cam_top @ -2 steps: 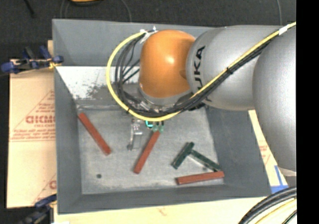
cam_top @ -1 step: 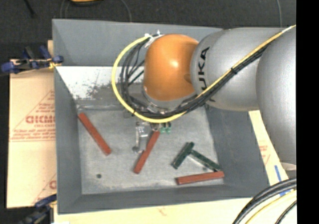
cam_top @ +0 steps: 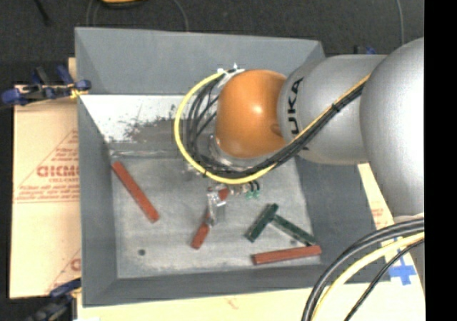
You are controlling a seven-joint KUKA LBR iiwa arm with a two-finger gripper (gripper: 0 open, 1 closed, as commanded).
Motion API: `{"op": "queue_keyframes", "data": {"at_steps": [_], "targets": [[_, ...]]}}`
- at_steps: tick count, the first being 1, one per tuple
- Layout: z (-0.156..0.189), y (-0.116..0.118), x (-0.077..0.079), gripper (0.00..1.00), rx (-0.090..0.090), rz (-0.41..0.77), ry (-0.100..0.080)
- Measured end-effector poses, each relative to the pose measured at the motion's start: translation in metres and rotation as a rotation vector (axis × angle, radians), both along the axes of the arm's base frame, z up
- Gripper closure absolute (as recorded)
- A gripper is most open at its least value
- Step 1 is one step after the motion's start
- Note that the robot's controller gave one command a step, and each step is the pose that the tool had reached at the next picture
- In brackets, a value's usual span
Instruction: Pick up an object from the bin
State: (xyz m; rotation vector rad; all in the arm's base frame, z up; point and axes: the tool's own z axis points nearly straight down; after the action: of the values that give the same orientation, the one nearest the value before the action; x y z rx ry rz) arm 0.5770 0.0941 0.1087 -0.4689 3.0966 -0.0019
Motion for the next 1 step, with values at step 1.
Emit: {"op": "queue_keyframes", "data": {"at_steps": [1], "targets": [[-0.0338,-0.0099,-0.0083,1.0,0.002,0.16,0.002]]}}
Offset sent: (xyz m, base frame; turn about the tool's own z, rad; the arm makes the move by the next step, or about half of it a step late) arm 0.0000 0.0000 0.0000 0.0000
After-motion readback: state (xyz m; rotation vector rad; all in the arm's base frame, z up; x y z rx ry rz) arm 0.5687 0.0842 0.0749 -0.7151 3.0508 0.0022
